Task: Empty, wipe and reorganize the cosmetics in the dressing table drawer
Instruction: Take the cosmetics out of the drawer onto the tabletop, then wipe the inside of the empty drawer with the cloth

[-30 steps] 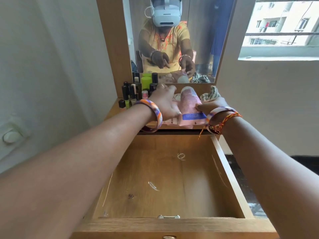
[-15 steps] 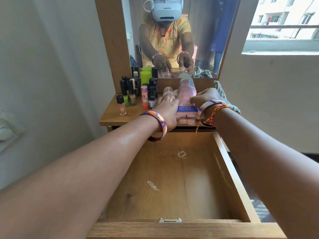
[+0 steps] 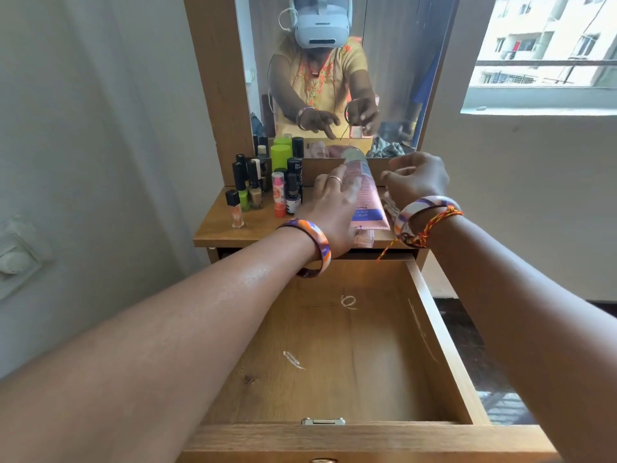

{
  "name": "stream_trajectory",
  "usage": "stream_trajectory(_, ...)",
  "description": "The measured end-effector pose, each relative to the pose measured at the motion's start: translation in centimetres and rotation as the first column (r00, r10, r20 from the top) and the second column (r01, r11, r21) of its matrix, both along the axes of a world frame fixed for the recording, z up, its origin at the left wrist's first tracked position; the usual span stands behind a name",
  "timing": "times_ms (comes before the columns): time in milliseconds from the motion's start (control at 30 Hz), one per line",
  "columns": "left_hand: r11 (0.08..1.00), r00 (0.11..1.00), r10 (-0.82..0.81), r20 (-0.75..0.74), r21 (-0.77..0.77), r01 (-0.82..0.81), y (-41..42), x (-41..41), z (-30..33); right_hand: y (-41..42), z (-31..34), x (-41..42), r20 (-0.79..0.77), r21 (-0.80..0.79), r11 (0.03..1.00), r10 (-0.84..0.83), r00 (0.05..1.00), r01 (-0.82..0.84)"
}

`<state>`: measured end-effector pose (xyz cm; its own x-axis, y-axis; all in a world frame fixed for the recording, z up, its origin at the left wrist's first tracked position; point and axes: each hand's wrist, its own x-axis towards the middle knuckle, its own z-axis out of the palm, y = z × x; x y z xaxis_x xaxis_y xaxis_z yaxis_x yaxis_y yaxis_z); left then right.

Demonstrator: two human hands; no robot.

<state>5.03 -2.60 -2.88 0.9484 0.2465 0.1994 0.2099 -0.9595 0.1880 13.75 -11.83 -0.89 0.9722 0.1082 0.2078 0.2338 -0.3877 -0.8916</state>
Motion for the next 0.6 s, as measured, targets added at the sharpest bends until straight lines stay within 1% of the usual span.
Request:
stream_trajectory(33,0.999,1.0,-0.021,0.008,0.033,0.021,-0.3,0.2,0.1,-0.3,-0.1,0.3,0.034,-0.001,1.0,-0.028,0.999,0.028)
stream_trajectory(100,0.994,0.998,-0.066,0.011,0.084,0.065,-1.2,0.6,0.1,-1.1,-0.7,0.6,0.109,-0.103,0.991,-0.075,0.991,0.086)
stream_trajectory(133,0.993,0.997,-0.079,0.008,0.09,0.078,-1.7,0.8,0.1,-1.7,-1.0,0.7,0.119,-0.145,0.984,-0.083,0.989,0.1)
stream_trajectory(167,0.992,0.996,-0.084,0.006,0.09,0.083,-2.1,0.9,0.0,-2.1,-1.5,1.0,0.1,-0.153,0.984,-0.073,0.992,0.088)
stream_trajectory(233,0.993,0.996,-0.087,0.004,0.086,0.086,-2.7,1.2,-0.2,-2.9,-2.4,1.4,-0.037,-0.073,0.997,0.016,0.999,-0.019)
stream_trajectory(300,0.992,0.996,-0.085,-0.002,0.094,0.085,-3.0,1.4,-0.4,-3.7,-3.4,2.0,-0.196,0.005,0.995,0.102,0.975,-0.103)
stream_trajectory(333,0.992,0.997,-0.08,-0.005,0.102,0.08,-3.0,1.4,-0.5,-4.0,-3.8,2.1,-0.243,0.024,0.99,0.138,0.96,-0.136)
stream_trajectory(367,0.992,0.997,-0.076,-0.009,0.105,0.077,-3.0,1.4,-0.6,-4.3,-4.2,2.3,-0.265,0.031,0.987,0.162,0.95,-0.159)
stream_trajectory(400,0.991,0.997,-0.073,-0.011,0.108,0.073,-3.1,1.4,-0.7,-4.6,-4.5,2.5,-0.269,0.019,0.988,0.152,0.951,-0.152)
stream_trajectory(467,0.991,0.997,-0.069,-0.018,0.11,0.07,-3.2,1.4,-0.7,-5.0,-4.9,3.2,-0.223,0.007,0.996,0.088,0.971,-0.088)
stream_trajectory(500,0.992,0.997,-0.069,-0.021,0.107,0.071,-3.3,1.3,-0.7,-5.3,-5.1,3.5,-0.21,0.034,0.998,0.064,0.976,-0.058)
stream_trajectory(533,0.993,0.997,-0.068,-0.023,0.1,0.07,-3.4,1.3,-0.6,-5.5,-4.9,3.4,-0.208,0.094,0.995,0.059,0.976,-0.04)
stream_trajectory(600,0.995,0.998,-0.058,-0.003,0.077,0.058,-3.4,1.3,-0.4,-5.9,-4.6,3.0,-0.207,0.316,0.948,0.042,0.978,0.026)
